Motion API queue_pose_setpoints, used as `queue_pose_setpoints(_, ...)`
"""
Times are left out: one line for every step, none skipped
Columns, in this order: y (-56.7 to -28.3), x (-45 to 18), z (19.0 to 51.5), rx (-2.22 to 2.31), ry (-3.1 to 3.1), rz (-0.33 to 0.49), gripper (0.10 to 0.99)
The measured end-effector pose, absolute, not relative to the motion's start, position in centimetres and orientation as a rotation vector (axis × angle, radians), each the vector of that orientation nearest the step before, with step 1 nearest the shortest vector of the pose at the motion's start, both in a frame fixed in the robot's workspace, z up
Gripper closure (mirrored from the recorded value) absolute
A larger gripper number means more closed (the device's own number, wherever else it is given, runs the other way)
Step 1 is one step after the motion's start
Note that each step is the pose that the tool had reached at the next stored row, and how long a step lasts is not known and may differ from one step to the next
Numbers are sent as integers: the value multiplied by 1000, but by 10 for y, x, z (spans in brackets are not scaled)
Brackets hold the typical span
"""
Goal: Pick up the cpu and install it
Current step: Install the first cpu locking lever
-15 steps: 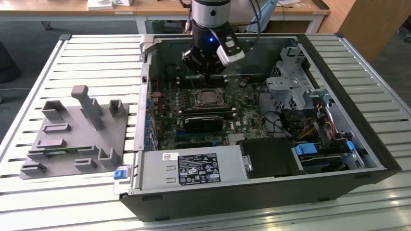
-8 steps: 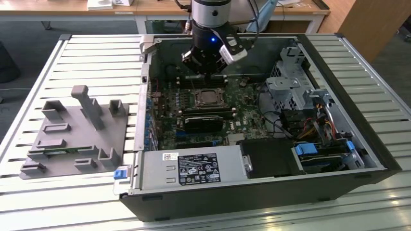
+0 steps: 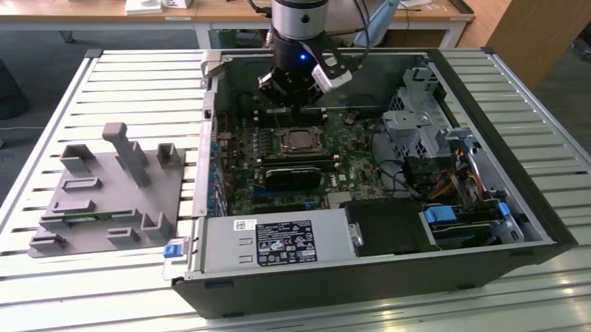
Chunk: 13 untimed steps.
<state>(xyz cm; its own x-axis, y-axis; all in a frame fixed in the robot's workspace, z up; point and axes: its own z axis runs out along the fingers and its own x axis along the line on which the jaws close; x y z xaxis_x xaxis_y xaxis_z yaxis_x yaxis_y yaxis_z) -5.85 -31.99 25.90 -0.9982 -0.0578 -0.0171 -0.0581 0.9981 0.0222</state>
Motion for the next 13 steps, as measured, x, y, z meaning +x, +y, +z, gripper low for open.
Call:
queue_pose_setpoints(-320, -61, 259, -93, 3124, 35, 980)
queue_pose_setpoints(-320, -63, 259, -94, 3124, 36, 980)
queue_pose_setpoints(-320, -64, 259, -96, 3123, 36, 980)
queue_pose_setpoints(-320, -66, 259, -97, 3123, 36, 980)
queue_pose_setpoints(-320, -67, 259, -97, 3123, 35, 980)
queue_pose_setpoints(-320, -69, 259, -97, 3124, 35, 980)
queue_pose_setpoints(-320, -70, 259, -97, 3123, 36, 980)
queue_pose_setpoints(-320, -72, 259, -97, 3123, 36, 980)
queue_pose_setpoints(-320, -73, 259, -97, 3123, 35, 980)
queue_pose_setpoints(-320, -75, 259, -97, 3123, 36, 980)
queue_pose_setpoints(-320, -77, 259, -97, 3123, 36, 980)
queue_pose_setpoints(-320, -79, 259, -97, 3123, 36, 980)
queue_pose_setpoints(-320, -81, 259, -97, 3123, 35, 980)
